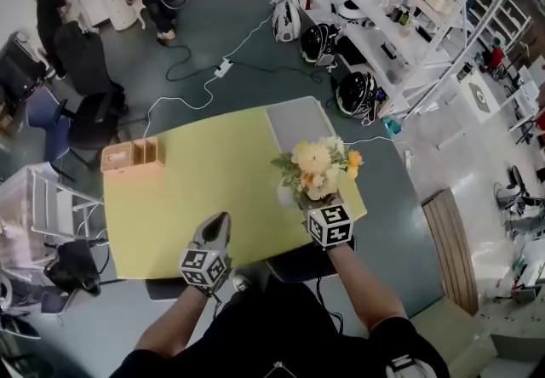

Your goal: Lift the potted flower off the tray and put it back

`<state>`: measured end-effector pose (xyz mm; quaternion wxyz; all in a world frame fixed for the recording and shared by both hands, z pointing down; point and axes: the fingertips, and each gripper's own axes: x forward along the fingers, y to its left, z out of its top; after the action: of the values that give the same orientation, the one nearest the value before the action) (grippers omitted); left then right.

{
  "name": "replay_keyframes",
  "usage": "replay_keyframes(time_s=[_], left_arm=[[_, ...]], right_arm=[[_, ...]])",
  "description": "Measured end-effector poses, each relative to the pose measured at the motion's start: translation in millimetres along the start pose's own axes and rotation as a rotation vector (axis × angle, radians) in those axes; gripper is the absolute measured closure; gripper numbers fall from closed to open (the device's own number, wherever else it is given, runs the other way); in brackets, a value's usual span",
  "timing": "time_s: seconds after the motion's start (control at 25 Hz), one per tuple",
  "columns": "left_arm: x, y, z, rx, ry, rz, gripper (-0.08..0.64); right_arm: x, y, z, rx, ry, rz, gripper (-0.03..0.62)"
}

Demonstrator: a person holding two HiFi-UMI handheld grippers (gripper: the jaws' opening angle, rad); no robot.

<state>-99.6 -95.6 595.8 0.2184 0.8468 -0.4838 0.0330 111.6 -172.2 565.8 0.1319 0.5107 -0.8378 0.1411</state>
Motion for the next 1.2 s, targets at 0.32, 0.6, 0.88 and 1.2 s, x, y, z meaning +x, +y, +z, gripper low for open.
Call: replay_keyframes(time_s=[0.32,0.6,0.88,1.2], left_arm=[[43,7,-15,-0.017,0.033,0.037,0.552],[74,8,-43,-0.047,0.085,0.073,0.552],[97,6,-80,-0.073,0.146,0.089,0.552],[109,24,-114,-0.098,0.2,0.147,0.552]], right_arm=[[57,-76,-14,0.001,0.015,-0.038,0.383],[113,-147,-24,-0.029,0.005,-0.068,0.383],[183,-207,-42,-0.008,-0.012,-0.109,0.383],[238,-245,-63,-0.029,-0.008,-0.12,0.383]])
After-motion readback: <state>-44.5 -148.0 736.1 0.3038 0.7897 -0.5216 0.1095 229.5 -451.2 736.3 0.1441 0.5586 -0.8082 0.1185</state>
